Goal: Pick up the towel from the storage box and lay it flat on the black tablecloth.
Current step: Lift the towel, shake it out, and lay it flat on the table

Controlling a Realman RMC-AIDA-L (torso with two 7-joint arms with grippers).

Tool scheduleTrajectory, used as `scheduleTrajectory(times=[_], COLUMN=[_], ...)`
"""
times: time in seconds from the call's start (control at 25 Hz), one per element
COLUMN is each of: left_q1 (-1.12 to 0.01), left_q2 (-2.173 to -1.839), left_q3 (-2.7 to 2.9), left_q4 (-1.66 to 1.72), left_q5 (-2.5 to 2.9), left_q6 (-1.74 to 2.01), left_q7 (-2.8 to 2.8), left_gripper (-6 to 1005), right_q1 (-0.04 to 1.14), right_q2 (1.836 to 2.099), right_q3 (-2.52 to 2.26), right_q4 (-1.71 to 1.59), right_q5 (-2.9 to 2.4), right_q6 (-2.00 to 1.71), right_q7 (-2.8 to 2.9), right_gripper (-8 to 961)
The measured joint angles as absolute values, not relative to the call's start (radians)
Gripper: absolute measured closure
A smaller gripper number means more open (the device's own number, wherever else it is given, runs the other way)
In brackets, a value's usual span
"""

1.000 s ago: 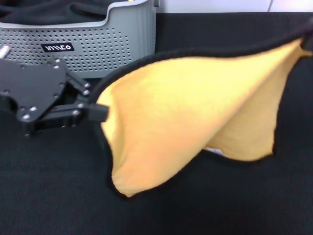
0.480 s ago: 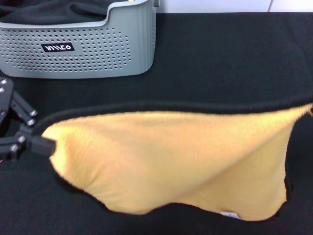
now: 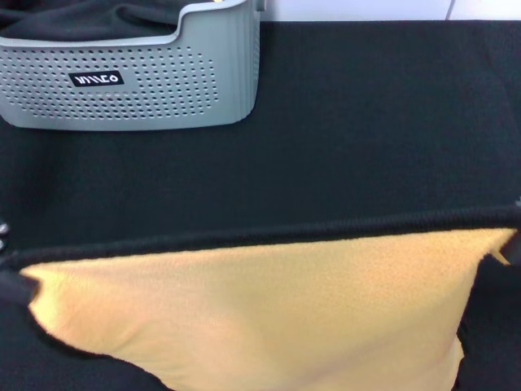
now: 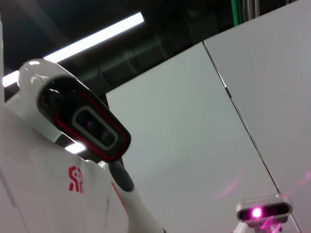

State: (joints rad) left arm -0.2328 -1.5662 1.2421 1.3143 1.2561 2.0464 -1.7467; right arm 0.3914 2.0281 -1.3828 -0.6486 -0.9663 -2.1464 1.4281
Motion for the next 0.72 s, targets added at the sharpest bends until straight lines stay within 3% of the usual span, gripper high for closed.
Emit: scheduleTrajectory(times=[0.24, 0.72], left_q1=[-0.173, -0.159], left_q2=[-1.517, -1.478], left_q3=[1.265, 1.258], left_q4=[1.385, 1.449], left_q5=[1.174, 1.143], left_q6=[2.049, 2.049], left_q7=[-1.760, -1.813], left_gripper=[965, 967], right_q1=[0.343, 0.303], right_q2=[2.021, 2.019], right_q3=[-1.496, -1.531], right_q4=[-0.693, -0.754], right_q5=[-0.868, -0.816], right_q6=[-2.148, -2.148], right_q7=[1.432, 1.491], right_gripper=[949, 949])
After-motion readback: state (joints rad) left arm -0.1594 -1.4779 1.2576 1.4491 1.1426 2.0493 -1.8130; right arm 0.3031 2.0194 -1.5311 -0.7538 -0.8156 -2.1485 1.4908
